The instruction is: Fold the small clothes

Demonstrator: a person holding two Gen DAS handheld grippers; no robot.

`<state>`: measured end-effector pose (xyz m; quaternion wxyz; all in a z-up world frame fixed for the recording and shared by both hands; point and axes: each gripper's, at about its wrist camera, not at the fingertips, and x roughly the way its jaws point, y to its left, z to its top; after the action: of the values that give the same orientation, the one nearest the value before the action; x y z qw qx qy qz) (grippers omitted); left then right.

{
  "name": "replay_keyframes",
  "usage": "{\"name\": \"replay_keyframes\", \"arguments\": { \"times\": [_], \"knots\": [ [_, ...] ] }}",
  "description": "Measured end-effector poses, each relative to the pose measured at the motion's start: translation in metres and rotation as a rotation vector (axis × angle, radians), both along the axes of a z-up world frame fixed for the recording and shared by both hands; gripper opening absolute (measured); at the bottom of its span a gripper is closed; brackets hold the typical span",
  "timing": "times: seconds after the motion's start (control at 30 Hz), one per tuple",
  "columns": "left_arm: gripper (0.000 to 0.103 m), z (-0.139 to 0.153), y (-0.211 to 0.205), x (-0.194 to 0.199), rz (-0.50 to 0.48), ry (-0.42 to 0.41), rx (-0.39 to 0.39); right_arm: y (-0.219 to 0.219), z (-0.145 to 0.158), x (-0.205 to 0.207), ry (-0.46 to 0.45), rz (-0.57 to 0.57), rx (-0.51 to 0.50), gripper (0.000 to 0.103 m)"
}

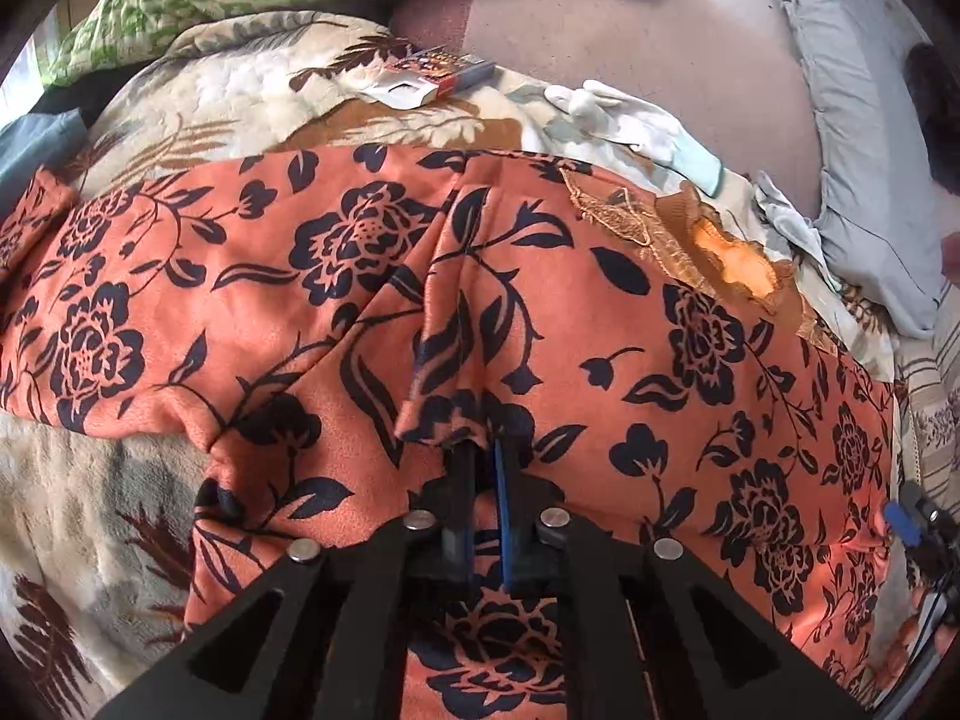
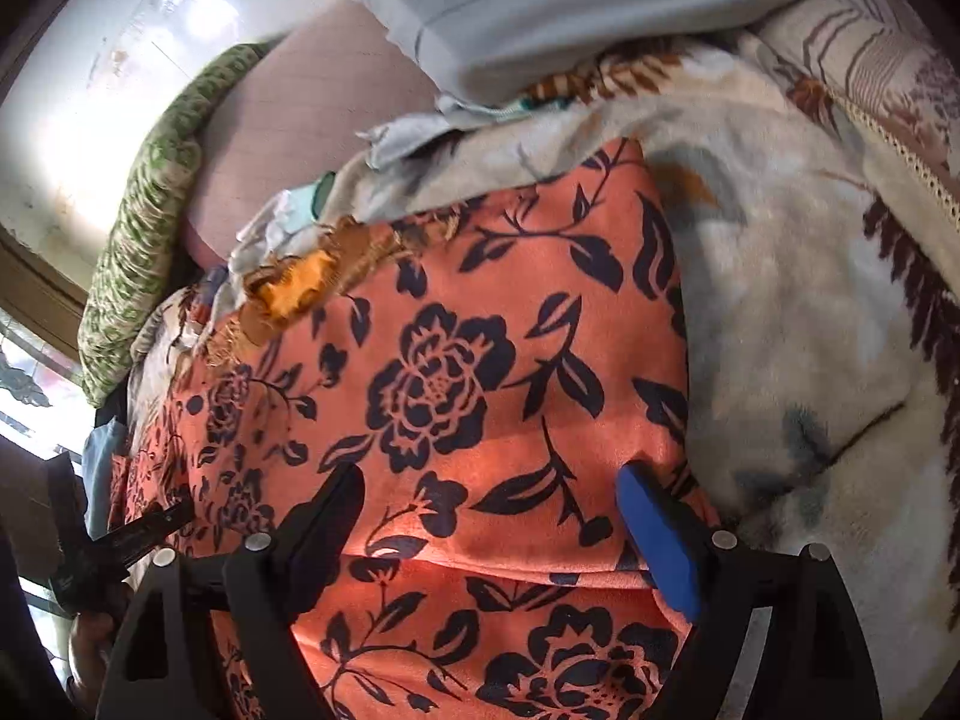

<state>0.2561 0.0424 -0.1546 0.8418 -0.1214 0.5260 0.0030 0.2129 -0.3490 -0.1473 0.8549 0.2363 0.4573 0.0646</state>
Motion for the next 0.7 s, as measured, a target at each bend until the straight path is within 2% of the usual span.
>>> {"name": "replay_keyframes", "arguments": {
  "times": [0.07,0.1,0.13,0.17,0.2,0.3,0.37,0.4,0.43,0.47,0.53,0.6,0.67,0.7],
  "knots": [
    [0.023,0.003,0.002,-0.001,-0.017,0.003,-0.006,-0.005,0.022,-0.003,-0.084,0.006,-0.017,0.088],
    [0.030,0.005,0.003,-0.003,-0.015,-0.006,0.007,-0.013,0.031,-0.001,-0.116,-0.032,-0.049,0.088],
    [0.037,0.009,0.004,-0.006,-0.005,-0.017,0.029,-0.024,0.037,0.004,-0.121,-0.081,-0.070,0.088],
    [0.052,0.012,0.003,-0.010,0.006,-0.036,0.047,-0.038,0.038,0.011,-0.104,-0.131,-0.067,0.088],
    [0.060,0.016,0.003,-0.016,0.018,-0.064,0.054,-0.051,0.035,0.021,-0.077,-0.168,-0.054,0.088],
    [0.061,0.022,0.008,-0.026,0.021,-0.103,0.064,-0.074,0.019,0.054,0.007,-0.192,-0.107,0.088],
    [0.061,0.022,0.007,-0.028,0.018,-0.110,0.071,-0.074,0.010,0.072,0.017,-0.126,-0.061,0.088],
    [0.061,0.023,0.007,-0.030,0.015,-0.111,0.080,-0.069,0.007,0.079,0.018,-0.091,-0.045,0.082],
    [0.061,0.026,0.008,-0.032,0.015,-0.116,0.088,-0.064,0.004,0.086,0.031,-0.061,-0.043,0.033],
    [0.061,0.030,0.009,-0.035,0.014,-0.134,0.093,-0.061,0.000,0.089,0.052,-0.047,-0.039,0.009],
    [0.061,0.037,0.003,-0.035,0.010,-0.192,0.104,-0.056,0.013,0.083,-0.004,-0.069,-0.068,0.010],
    [0.067,0.034,-0.009,-0.028,-0.011,-0.192,0.123,-0.050,0.020,0.080,-0.050,-0.096,-0.194,0.010],
    [0.067,0.022,-0.016,-0.020,-0.057,-0.136,0.122,-0.052,-0.007,0.092,0.053,-0.108,-0.275,0.012],
    [0.067,0.012,-0.019,-0.016,-0.080,-0.096,0.136,-0.057,-0.012,0.090,0.046,-0.125,-0.280,0.018]
  ]
}}
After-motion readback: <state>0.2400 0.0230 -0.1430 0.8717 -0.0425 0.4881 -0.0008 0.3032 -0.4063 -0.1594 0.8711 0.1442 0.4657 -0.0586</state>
